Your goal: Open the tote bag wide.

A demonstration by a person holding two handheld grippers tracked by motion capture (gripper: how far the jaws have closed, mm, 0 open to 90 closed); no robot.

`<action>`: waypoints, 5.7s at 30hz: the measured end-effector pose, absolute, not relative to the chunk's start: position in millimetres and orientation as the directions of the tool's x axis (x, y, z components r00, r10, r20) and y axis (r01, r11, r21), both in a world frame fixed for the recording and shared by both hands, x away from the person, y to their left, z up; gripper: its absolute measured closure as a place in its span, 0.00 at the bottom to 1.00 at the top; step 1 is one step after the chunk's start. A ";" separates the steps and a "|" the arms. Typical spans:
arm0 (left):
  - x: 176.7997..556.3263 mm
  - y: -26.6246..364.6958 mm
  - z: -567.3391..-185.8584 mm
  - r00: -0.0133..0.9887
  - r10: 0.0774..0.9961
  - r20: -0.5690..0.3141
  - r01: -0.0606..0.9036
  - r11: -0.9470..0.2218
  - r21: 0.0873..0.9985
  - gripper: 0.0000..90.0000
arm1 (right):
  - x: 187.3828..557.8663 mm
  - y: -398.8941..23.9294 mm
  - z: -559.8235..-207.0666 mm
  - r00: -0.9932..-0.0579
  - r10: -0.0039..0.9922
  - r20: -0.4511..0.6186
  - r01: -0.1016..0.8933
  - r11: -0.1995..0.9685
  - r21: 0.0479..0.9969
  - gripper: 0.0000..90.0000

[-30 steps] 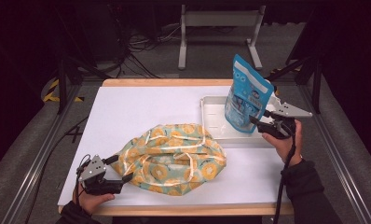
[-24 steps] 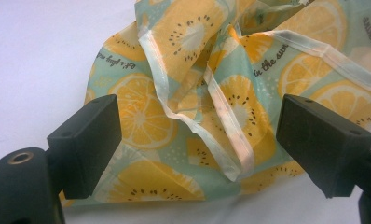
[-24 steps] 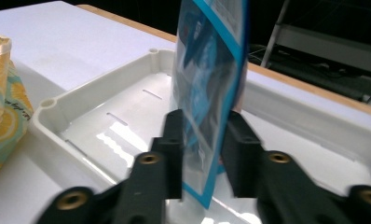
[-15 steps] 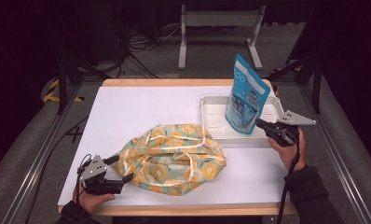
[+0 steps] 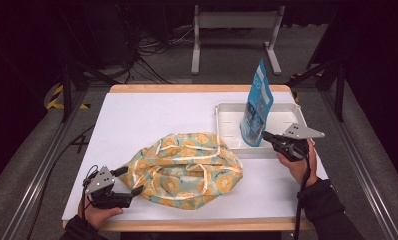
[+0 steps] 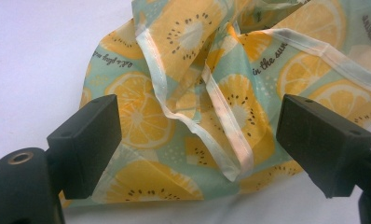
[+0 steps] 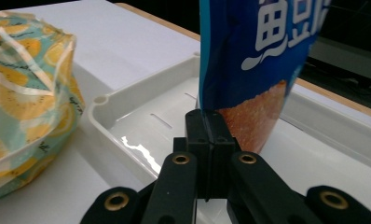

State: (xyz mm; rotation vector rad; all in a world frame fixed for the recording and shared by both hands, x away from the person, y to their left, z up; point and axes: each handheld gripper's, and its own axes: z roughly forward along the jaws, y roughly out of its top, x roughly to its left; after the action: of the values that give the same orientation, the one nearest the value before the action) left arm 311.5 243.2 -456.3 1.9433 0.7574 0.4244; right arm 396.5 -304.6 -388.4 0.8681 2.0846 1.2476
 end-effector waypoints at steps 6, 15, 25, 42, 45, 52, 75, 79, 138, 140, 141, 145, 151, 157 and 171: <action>311.5 243.6 -456.3 0.745 0.667 -0.026 0.328 -0.332 0.884 0.17 | 392.9 -284.1 -388.6 -0.668 0.729 -0.149 0.221 0.386 0.895 1.00; 310.9 244.0 -456.2 0.745 0.667 -0.029 0.328 -0.328 0.886 0.17 | 394.9 -268.3 -390.1 -0.677 0.721 -0.145 0.211 0.380 0.901 1.00; 310.9 244.0 -456.2 0.744 0.668 -0.027 0.328 -0.329 0.886 0.16 | 402.6 -246.9 -392.4 -0.690 0.710 -0.143 0.191 0.369 0.910 0.93; 310.5 244.3 -456.3 0.742 0.670 -0.031 0.328 -0.323 0.888 0.17 | 414.2 -218.7 -390.1 -0.710 0.679 -0.186 0.148 0.403 0.903 0.98; 310.5 244.3 -456.3 0.742 0.670 -0.031 0.328 -0.322 0.888 0.17 | 416.3 -214.3 -389.4 -0.707 0.680 -0.196 0.147 0.413 0.899 0.99; 310.1 243.3 -456.2 0.743 0.669 -0.021 0.323 -0.331 0.887 0.17 | 422.2 -208.3 -386.4 -0.706 0.673 -0.221 0.126 0.426 0.896 0.98; 309.7 245.1 -456.4 0.742 0.670 -0.034 0.322 -0.311 0.894 0.16 | 400.5 -278.6 -362.2 -0.673 0.723 -0.158 0.148 0.340 0.929 0.64; 309.6 245.2 -456.4 0.742 0.669 -0.034 0.322 -0.311 0.894 0.16 | 403.7 -291.8 -360.0 -0.642 0.754 -0.139 0.172 0.318 0.932 0.58; 309.5 243.8 -455.9 0.745 0.666 -0.024 0.321 -0.327 0.889 0.16 | 454.4 -318.9 -334.8 -0.752 0.650 -0.106 0.203 0.383 0.901 0.86; 308.8 243.7 -455.3 0.746 0.666 -0.026 0.322 -0.326 0.889 0.16 | 449.9 -317.9 -331.4 -0.756 0.641 -0.132 0.202 0.420 0.885 0.91; 308.8 244.0 -454.9 0.747 0.665 -0.019 0.317 -0.331 0.889 0.16 | 447.9 -317.0 -330.1 -0.758 0.637 -0.140 0.202 0.433 0.878 0.92; 307.7 247.3 -454.9 0.740 0.672 -0.026 0.325 -0.323 0.889 0.16 | 440.1 -315.5 -325.2 -0.759 0.626 -0.177 0.199 0.483 0.853 0.92; 308.4 248.3 -455.3 0.737 0.675 -0.028 0.327 -0.320 0.889 0.16 | 432.1 -320.3 -325.0 -0.750 0.639 -0.173 0.210 0.477 0.854 0.92; 309.2 249.2 -455.5 0.736 0.675 -0.041 0.335 -0.311 0.889 0.16 | 430.0 -319.5 -325.0 -0.745 0.647 -0.164 0.218 0.469 0.856 0.90; 308.8 251.1 -455.4 0.737 0.674 -0.043 0.326 -0.300 0.896 0.16 | 421.9 -323.2 -334.7 -0.733 0.669 -0.128 0.226 0.417 0.880 0.47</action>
State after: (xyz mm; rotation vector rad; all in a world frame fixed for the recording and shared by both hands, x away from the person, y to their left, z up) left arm 308.8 251.1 -455.4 1.9045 0.7689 0.4216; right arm 421.9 -323.2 -334.7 0.7590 2.2107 1.2692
